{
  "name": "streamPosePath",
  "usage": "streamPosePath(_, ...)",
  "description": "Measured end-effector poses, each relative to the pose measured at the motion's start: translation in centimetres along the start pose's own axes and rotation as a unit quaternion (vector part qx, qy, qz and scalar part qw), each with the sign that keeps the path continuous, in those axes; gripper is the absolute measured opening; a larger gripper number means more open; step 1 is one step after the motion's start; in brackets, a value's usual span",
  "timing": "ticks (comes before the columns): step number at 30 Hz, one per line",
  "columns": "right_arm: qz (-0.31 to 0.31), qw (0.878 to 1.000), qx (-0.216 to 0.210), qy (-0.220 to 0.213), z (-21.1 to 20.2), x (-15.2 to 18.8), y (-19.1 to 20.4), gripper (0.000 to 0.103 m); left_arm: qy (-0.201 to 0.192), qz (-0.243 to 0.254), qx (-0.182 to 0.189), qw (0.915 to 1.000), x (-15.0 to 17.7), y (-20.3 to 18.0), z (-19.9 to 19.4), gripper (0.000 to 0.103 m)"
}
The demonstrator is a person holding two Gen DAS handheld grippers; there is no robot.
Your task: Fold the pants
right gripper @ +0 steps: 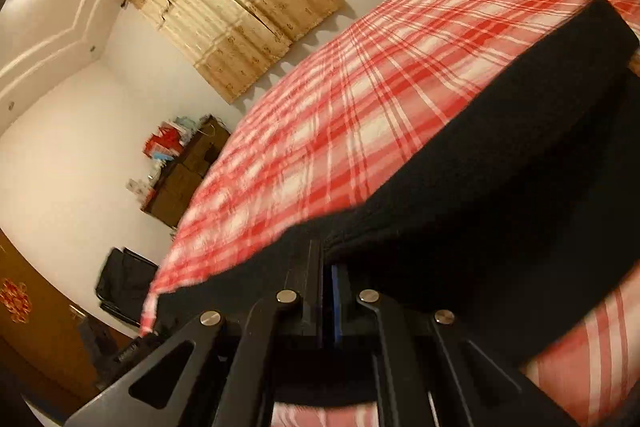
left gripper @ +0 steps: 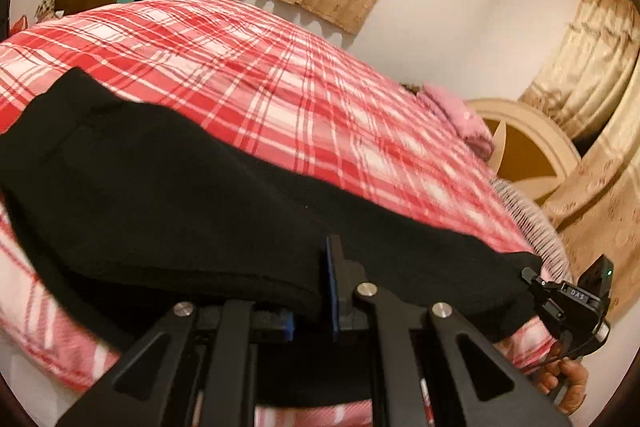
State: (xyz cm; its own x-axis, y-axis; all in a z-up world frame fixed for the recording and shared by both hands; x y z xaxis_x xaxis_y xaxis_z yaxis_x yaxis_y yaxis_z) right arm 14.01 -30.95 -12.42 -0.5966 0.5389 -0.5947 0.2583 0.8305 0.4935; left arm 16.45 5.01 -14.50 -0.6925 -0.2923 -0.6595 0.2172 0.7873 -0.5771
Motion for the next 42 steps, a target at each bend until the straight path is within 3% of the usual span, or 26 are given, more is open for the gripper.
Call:
streamPosePath(9,-0.004,0.998,0.053,0.044,0.4,4.6,-3.1,0.003,0.039,0.01,-0.04,0.9984,3.1,2.3,0.5,0.013)
streamPosePath(18,-0.016,0.995,0.072,0.071,0.7,7.5,-3.7,0.003,0.032,0.019,-0.048,0.9982,3.2,2.6,-0.6,0.013)
streamPosePath(25,-0.009,0.995,0.063,0.072,1.0,7.9,-4.3,0.003,0.048,0.01,-0.07,0.9964,4.8,4.3,-0.2,0.013)
streamPosePath(31,0.059,0.993,0.022,0.1,0.5,7.3,-5.2,0.005,0.047,0.025,-0.084,0.995,5.0,4.3,-1.1,0.013)
streamPosePath(35,0.048,0.996,0.032,0.075,-0.8,6.4,-4.6,0.007,0.045,0.032,-0.094,0.9941,5.2,4.7,-2.1,0.018)
streamPosePath(37,0.034,0.996,0.057,0.053,-1.6,5.7,-4.4,0.009,0.046,0.03,-0.089,0.9946,5.2,4.9,-3.1,0.02)
streamPosePath(39,0.004,0.996,0.08,0.03,-2.5,4.9,-3.6,0.009,0.051,0.034,-0.09,0.9941,5.4,5.2,-4.0,0.028)
streamPosePath(42,-0.052,0.993,0.102,0.004,-3.2,4.2,-1.6,0.013,0.03,0.053,-0.111,0.992,4.8,6.5,-6.8,0.028)
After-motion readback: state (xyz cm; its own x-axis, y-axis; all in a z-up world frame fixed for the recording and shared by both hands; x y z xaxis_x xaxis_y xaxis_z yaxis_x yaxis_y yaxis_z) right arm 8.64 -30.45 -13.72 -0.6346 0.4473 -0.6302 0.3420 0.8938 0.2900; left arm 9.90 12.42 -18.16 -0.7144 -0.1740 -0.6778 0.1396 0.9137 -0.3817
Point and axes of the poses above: each gripper's, at about its wrist camera, not at the fingertips, and z roughly the way its jaws point, y to its left, x to its underside, the point moved 8 cm from there along z, roughly the way its jaws point, and after that the axes turned 10 degrees about x, right-handed, at the moved point
